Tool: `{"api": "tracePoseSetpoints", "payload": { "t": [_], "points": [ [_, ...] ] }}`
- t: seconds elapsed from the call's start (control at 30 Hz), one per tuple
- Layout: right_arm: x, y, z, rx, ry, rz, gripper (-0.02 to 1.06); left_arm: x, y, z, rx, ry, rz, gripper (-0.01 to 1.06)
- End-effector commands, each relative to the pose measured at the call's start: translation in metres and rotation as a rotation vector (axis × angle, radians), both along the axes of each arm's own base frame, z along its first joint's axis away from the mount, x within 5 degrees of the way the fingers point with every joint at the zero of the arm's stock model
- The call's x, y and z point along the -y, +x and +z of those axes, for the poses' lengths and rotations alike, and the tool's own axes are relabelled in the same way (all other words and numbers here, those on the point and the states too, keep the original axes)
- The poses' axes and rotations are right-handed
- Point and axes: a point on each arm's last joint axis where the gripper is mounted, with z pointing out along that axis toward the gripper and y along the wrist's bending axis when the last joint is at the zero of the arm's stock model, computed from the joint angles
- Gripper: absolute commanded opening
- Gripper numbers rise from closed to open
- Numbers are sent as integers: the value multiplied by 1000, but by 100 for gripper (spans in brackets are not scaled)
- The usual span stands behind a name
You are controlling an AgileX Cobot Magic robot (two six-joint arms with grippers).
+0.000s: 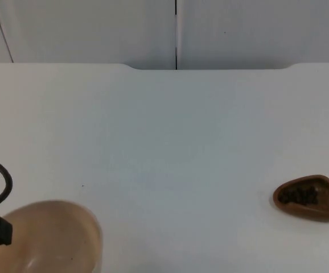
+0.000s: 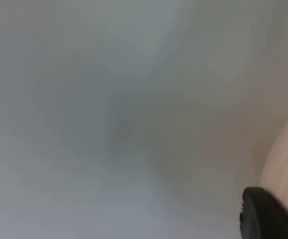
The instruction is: Pick up the bowl with the left hand and pour the coffee beans from the cup into the bowl with the right hand.
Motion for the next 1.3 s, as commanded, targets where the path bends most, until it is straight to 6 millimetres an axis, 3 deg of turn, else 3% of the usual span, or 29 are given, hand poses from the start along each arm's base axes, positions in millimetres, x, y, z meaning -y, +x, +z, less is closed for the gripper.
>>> {"api": "tracePoseSetpoints", "payload": {
  "t": [0.0,0.3,0.77,1.1,1.27],
  "points": [
    [0,0,0,6,1,-5,105,2,-2,6,12,-30,10,0],
    [0,0,0,6,1,-5,105,12,11,46,106,-130,-70,0],
    [0,0,0,6,1,-5,105,22,30,76,157,-172,-143,0],
    [0,0,0,6,1,-5,105,45,59,98,138,-58,-281,0],
    [0,0,0,6,1,-5,105,63,77,98,119,2,-346,0]
  ]
}}
